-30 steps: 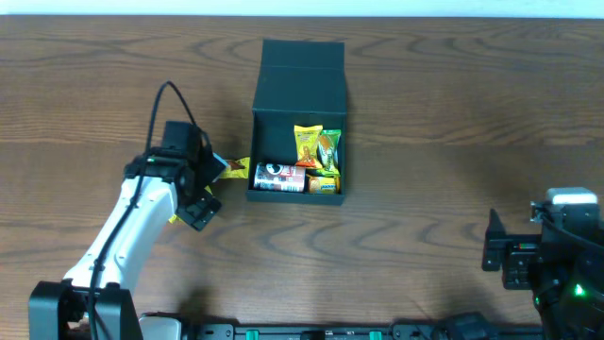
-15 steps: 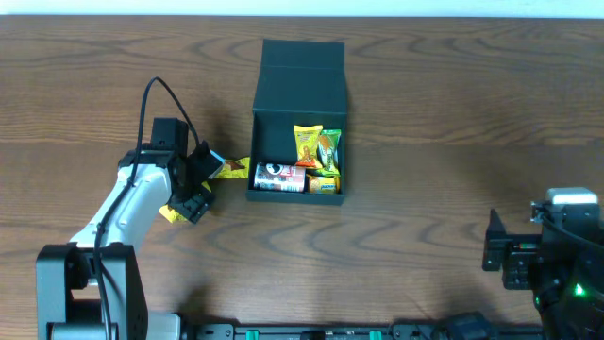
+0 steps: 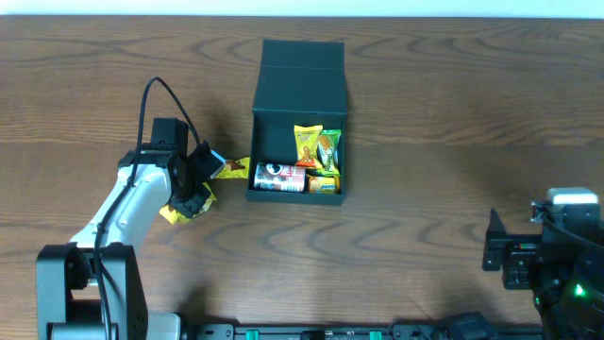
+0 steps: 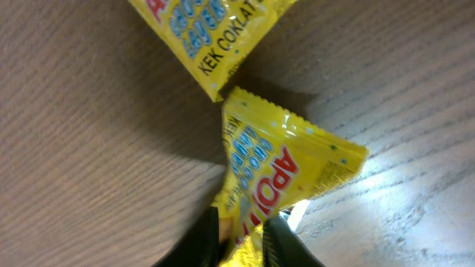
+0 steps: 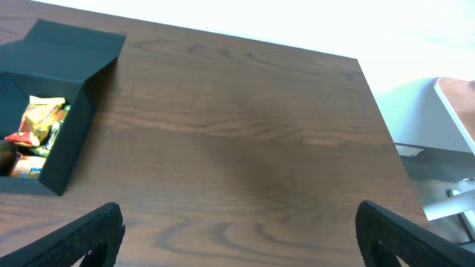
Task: Pack container
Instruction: 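Withdraw the left gripper and grasp the yellow Apollo packet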
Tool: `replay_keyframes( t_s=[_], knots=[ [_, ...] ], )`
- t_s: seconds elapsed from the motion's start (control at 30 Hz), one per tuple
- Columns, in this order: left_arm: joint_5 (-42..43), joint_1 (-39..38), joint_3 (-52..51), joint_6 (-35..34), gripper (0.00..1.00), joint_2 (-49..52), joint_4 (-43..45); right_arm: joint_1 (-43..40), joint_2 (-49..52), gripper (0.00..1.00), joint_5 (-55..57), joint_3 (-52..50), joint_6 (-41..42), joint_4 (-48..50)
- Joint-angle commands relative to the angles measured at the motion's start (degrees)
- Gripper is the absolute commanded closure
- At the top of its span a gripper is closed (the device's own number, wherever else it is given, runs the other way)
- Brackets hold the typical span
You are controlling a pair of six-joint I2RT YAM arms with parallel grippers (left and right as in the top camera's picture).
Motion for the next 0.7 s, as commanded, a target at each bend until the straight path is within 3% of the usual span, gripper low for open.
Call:
replay_keyframes(
  t_s=[0.0,0.33,0.47,0.67],
  knots=[
    [0.13,0.24,-0.09,0.52,0.92,0.42,-0.39,0.42,-0.20,0.01,0.63,0.31,0.52,0.15],
    [-0.57,0.17,0.24,-0.50,0.94,0.42,-1.68,0.42,-0.20,0.01,1.49,0.31,0.52,0.39],
    [-5.20,0.13,3.37,-9.75,0.94,0.42,-1.27,0.42,-0.20,0.01,1.49,0.31,0.52,0.90],
    [-7.23,0.04,15.85,-30.86,0.94,0.39,-3.48,0.42,-0.20,0.01,1.46,0.31,0.52,1.27]
  ],
)
